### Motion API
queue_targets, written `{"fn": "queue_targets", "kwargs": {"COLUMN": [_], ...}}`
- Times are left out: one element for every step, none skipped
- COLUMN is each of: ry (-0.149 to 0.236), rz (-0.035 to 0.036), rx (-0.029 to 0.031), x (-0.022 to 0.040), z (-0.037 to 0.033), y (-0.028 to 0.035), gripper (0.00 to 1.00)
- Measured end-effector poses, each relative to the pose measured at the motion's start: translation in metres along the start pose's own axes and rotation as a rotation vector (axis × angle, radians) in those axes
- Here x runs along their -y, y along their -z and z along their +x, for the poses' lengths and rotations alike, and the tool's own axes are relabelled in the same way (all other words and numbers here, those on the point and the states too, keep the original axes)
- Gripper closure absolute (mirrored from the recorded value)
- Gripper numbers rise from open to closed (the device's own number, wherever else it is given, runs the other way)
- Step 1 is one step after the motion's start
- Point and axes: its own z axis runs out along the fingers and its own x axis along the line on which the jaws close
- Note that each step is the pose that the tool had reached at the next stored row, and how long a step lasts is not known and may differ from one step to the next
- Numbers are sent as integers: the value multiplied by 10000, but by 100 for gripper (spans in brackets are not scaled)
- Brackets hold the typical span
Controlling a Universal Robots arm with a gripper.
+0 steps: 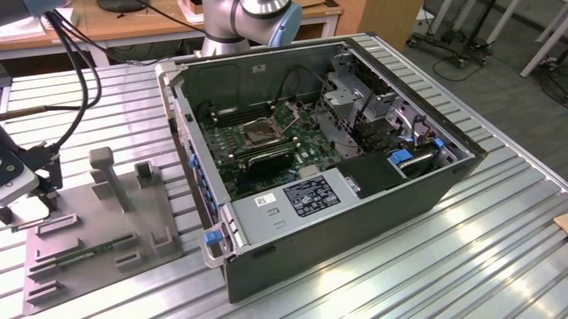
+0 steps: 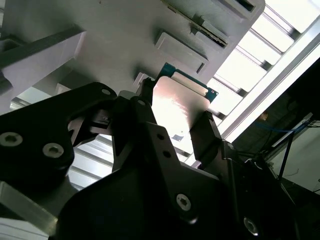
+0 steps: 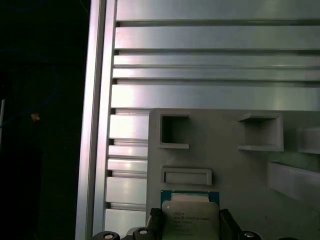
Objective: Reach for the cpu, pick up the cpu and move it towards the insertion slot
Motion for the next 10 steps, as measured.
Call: {"fn": "queue_targets", "kwargs": {"ry": [0, 0, 0, 0, 0, 0, 0, 1, 0, 0], "rz": [0, 0, 0, -1, 0, 0, -1, -2, -2, 0], "rx": [-1, 0, 0, 1, 0, 0, 2, 3, 3, 0], "x": [-1, -1, -1, -2, -2, -2, -2, -2, -2, -3], "z": [0, 0, 0, 0, 0, 0, -1, -1, -1, 0], "y": [10, 18, 27, 37, 47, 54, 55, 55, 55, 63], "gripper": [46, 46, 46, 46, 46, 46, 46, 46, 46, 46]}}
